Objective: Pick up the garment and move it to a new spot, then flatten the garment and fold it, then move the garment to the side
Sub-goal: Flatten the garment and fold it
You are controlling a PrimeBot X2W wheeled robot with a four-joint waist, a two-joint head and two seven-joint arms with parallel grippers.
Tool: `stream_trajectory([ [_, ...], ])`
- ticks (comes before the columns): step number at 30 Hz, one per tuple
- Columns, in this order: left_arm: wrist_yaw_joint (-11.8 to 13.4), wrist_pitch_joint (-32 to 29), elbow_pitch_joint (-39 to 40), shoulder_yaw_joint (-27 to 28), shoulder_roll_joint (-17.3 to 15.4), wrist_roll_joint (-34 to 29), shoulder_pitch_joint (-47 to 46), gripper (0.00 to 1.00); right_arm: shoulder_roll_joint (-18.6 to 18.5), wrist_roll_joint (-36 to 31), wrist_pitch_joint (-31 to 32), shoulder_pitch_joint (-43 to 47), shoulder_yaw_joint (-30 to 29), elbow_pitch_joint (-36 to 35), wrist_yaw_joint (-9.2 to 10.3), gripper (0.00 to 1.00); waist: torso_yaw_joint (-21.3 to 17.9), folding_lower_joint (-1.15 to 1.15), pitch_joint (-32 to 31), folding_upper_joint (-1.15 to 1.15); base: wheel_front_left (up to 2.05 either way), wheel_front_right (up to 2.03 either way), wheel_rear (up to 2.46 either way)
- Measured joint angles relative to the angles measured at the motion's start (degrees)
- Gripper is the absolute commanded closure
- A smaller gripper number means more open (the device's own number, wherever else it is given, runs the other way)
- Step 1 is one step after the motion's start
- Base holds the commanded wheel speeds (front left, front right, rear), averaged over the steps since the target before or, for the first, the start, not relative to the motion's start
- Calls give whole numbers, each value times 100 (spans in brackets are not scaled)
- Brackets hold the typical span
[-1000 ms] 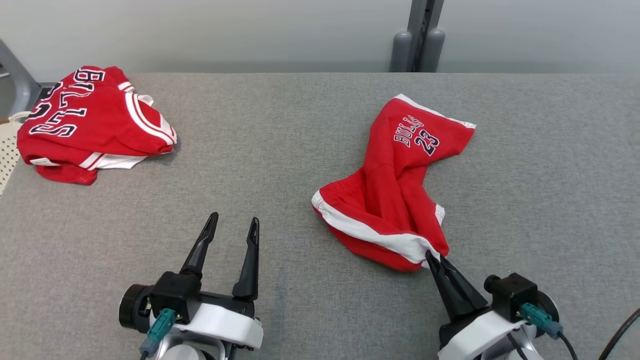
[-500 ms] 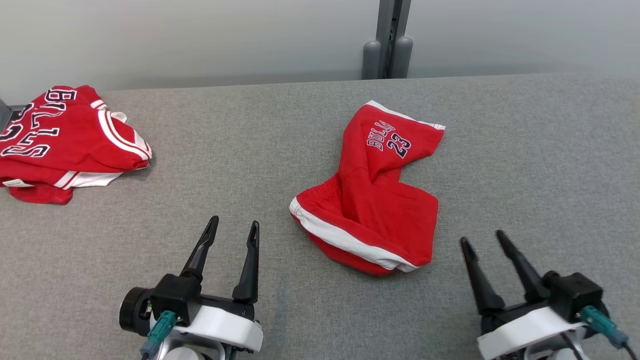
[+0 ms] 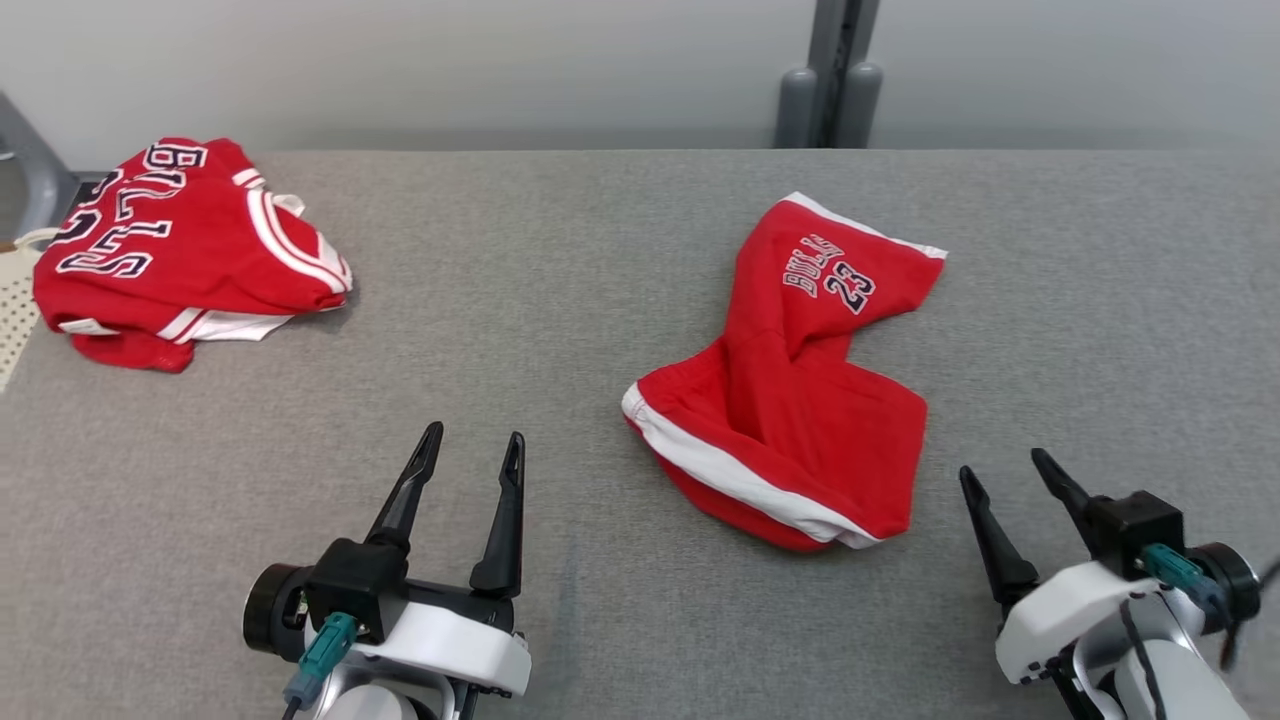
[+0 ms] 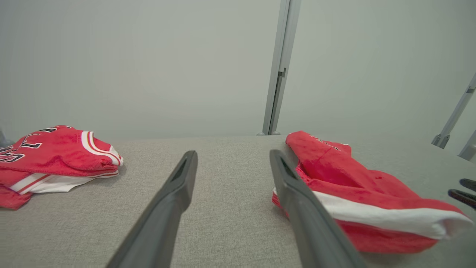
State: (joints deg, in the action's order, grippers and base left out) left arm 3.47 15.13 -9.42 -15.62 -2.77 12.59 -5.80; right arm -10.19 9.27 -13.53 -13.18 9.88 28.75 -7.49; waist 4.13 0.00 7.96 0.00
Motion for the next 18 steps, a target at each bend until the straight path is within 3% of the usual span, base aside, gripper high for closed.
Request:
stream_trajectory([
  [7, 13, 0, 20, -7, 1, 13, -31, 0, -141, 292, 180, -626, 519, 933, 0, 0, 345, 0, 92, 0, 0, 0, 0],
  [16, 20, 0, 20, -67, -2, 56, -36, 0, -199, 870, 299, -1179, 1289, 1523, 0, 0, 652, 0, 135, 0, 0, 0, 0],
  [17, 23, 0, 19, -71, -1, 57, -36, 0, -212, 936, 310, -1213, 1362, 1566, 0, 2, 667, 0, 127, 0, 0, 0, 0],
  [18, 31, 0, 19, -78, 0, 57, -36, 0, -222, 1031, 354, -1244, 1440, 1614, 0, 16, 680, 0, 120, 0, 0, 0, 0],
])
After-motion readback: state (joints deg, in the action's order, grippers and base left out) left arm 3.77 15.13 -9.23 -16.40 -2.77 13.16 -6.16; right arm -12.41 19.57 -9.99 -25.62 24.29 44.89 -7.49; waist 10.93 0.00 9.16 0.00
